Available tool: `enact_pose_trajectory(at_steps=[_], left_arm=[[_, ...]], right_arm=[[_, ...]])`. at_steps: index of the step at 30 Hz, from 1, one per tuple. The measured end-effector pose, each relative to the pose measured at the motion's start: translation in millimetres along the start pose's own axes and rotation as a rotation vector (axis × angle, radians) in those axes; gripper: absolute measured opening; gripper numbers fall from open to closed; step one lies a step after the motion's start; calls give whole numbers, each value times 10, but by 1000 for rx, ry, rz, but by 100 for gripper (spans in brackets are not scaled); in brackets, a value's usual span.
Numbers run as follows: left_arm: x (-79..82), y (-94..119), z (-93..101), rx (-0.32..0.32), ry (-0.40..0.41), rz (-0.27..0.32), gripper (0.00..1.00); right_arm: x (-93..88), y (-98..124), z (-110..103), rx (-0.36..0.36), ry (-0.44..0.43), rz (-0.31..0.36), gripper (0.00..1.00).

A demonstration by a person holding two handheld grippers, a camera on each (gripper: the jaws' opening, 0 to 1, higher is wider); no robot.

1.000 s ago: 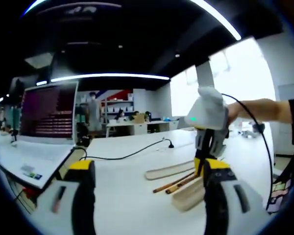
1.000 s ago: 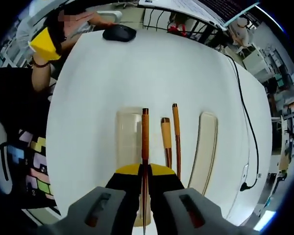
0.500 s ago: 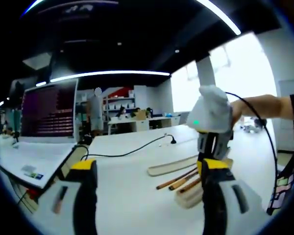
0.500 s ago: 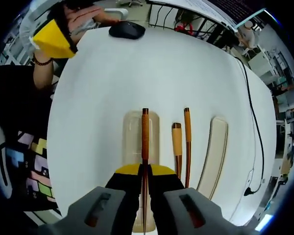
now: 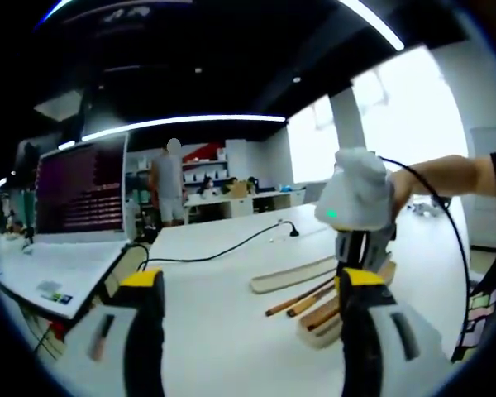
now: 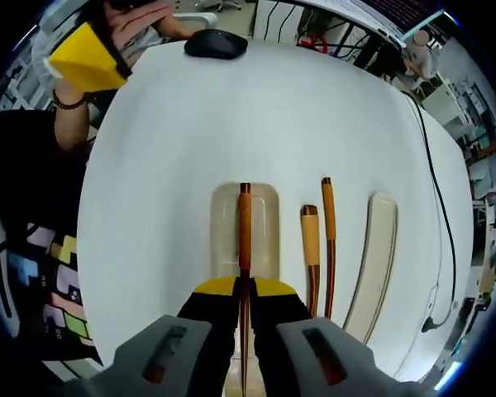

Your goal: Arrange the utensils inside the cutlery case until each visible utensil rests in its matching compartment.

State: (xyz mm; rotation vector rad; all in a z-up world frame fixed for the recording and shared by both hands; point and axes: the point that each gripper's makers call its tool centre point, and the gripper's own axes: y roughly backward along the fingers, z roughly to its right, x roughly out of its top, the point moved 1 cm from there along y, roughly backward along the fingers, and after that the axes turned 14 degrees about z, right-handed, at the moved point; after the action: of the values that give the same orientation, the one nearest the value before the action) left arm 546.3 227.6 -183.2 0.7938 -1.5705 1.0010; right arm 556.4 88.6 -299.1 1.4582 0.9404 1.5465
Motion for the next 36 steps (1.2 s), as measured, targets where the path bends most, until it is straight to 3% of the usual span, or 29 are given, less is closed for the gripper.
enact_pose_trajectory(at_steps=[20,36], left_arm=[[-56,5,-2,3,-11,-30,92],[-109,10,9,-7,-22,-58,90]], right_arm=[[-107,-91,-59,25,1,-33,3],[-72,-9,3,-3,35,-30,5]])
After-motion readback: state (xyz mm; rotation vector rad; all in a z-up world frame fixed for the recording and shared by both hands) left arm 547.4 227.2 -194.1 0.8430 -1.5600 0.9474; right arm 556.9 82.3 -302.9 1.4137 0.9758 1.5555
